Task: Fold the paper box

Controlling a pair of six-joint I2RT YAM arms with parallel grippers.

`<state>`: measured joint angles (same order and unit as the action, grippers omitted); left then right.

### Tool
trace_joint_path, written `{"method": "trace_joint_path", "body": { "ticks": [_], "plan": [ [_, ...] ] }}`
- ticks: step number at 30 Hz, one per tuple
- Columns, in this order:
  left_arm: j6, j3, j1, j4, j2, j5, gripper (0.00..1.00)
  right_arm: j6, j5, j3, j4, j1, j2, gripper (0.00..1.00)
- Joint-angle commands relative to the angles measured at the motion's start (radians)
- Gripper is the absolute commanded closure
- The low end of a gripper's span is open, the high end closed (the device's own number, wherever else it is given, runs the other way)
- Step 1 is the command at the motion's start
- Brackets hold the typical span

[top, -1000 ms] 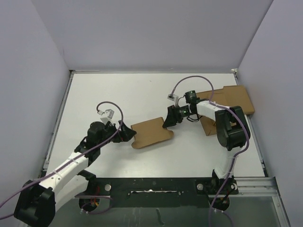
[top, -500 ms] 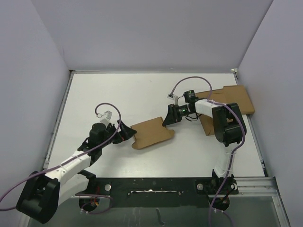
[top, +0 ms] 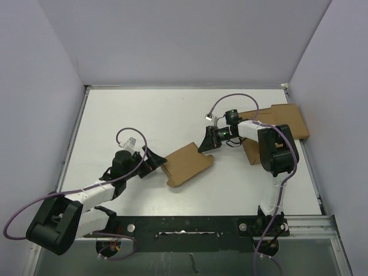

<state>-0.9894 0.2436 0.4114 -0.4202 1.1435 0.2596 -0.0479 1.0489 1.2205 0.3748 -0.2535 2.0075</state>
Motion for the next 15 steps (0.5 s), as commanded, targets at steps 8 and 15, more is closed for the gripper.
{"method": "trace_joint_path", "body": {
  "ticks": [8,15],
  "plan": [
    [-0.094,-0.019,0.099,-0.192,0.09,-0.049,0.04,-0.011,-0.02,0.009,-0.007,0.021,0.037,0.81],
    [-0.138,-0.005,0.159,-0.242,0.148,-0.13,0.06,-0.012,-0.012,0.009,-0.007,0.022,0.042,0.81]
  ]
}}
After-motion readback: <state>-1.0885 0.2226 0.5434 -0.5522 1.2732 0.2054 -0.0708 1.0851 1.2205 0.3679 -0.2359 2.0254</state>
